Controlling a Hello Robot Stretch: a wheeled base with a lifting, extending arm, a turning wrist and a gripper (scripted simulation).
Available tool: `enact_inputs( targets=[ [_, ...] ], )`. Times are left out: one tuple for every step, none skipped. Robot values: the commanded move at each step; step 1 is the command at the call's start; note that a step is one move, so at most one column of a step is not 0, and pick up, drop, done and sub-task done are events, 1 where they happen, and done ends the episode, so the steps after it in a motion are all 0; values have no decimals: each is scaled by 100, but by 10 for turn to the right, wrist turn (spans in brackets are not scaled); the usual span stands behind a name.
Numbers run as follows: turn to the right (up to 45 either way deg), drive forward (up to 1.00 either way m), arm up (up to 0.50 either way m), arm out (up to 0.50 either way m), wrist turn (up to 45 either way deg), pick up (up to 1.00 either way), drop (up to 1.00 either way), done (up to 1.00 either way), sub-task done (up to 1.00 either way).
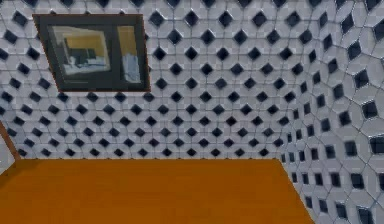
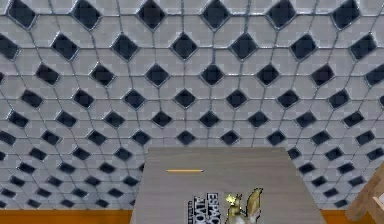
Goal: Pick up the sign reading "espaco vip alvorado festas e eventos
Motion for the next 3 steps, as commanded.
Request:
enact_inputs(
  targets=[
    [0,0,0,0,0,100,0,0,0],
    [0,0,10,0,0,0,0,0,0],
    [0,0,0,0,0,0,0,100,0]
  ],
)
